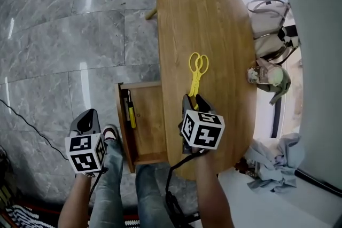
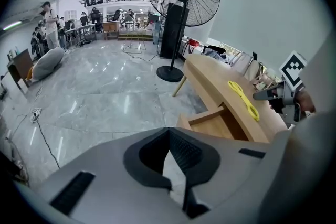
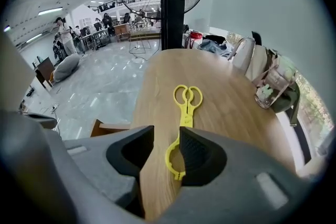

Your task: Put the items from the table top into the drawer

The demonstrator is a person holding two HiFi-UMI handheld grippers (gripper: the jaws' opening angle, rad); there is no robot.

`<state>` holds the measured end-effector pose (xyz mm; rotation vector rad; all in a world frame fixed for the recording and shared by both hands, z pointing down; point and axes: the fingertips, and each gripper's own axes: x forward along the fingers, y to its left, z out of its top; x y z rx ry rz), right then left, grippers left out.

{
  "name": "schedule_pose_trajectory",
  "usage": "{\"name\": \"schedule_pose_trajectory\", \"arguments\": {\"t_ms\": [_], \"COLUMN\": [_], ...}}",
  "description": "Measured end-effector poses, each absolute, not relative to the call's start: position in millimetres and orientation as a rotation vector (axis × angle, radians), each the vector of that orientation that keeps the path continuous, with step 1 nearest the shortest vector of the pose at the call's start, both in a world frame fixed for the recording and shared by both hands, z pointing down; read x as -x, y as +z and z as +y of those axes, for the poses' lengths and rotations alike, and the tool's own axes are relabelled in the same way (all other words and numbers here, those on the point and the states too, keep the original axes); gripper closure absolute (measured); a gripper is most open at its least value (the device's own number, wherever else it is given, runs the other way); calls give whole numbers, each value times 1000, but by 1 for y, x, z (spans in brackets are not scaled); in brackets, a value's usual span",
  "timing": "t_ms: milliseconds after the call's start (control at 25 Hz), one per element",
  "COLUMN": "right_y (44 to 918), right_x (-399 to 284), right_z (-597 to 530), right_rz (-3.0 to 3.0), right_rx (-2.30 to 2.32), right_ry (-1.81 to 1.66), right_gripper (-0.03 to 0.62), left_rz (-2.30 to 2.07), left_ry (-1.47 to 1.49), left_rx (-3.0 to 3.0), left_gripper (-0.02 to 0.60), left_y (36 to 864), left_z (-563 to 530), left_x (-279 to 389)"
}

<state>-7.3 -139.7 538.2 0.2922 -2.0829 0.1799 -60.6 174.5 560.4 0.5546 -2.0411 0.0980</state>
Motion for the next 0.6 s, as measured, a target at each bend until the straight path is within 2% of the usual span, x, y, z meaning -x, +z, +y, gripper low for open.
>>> {"name": "schedule_pose_trajectory", "arguments": {"t_ms": [600], "right_y": [569], "right_x": [26], "right_z": [-177], "right_rz": [-2030], "right_rx": [-326], "right_ry": [191], "right_gripper": [457], "left_rz": [-2028], "left_ry": [124], "left_rx": [-574], "left_gripper": [586], "left_y": [573], "left_z": [135], "left_x": [95]}}
